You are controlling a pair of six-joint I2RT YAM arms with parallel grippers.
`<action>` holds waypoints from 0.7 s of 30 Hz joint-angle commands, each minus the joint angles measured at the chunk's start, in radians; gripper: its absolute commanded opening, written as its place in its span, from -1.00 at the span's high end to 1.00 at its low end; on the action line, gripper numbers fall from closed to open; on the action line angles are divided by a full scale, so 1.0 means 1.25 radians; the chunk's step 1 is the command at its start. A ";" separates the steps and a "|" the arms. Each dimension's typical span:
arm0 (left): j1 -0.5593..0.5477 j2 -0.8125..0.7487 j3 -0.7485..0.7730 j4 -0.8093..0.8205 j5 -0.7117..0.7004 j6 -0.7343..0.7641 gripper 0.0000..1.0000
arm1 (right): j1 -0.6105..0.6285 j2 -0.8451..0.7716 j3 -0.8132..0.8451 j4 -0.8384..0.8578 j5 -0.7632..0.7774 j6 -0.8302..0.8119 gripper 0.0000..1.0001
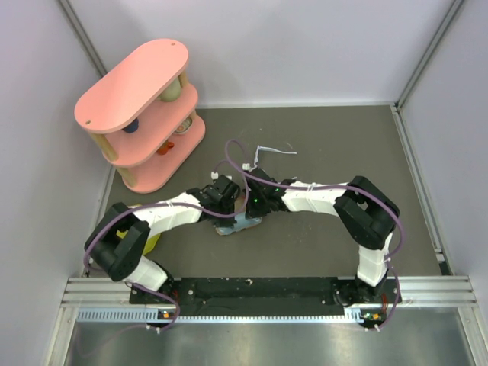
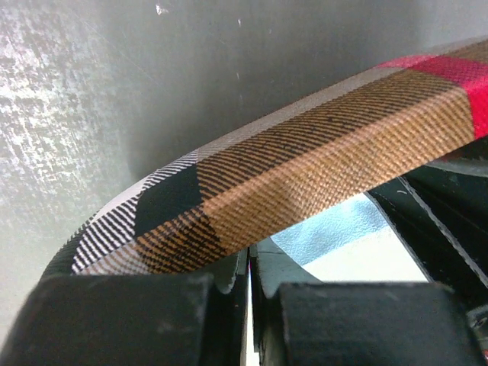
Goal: Organize the sunglasses
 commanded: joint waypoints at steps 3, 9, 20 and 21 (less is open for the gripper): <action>0.002 0.093 -0.003 -0.049 -0.029 0.030 0.99 | 0.008 0.062 -0.013 -0.162 0.158 -0.048 1.00; 0.002 0.104 0.001 -0.051 -0.038 0.035 0.99 | 0.008 0.049 -0.012 -0.235 0.279 -0.019 1.00; 0.003 0.121 0.016 -0.066 -0.055 0.055 1.00 | 0.007 -0.014 0.023 -0.297 0.372 0.008 1.00; 0.003 0.122 0.016 -0.066 -0.055 0.055 1.00 | 0.008 -0.021 0.024 -0.296 0.366 0.004 1.00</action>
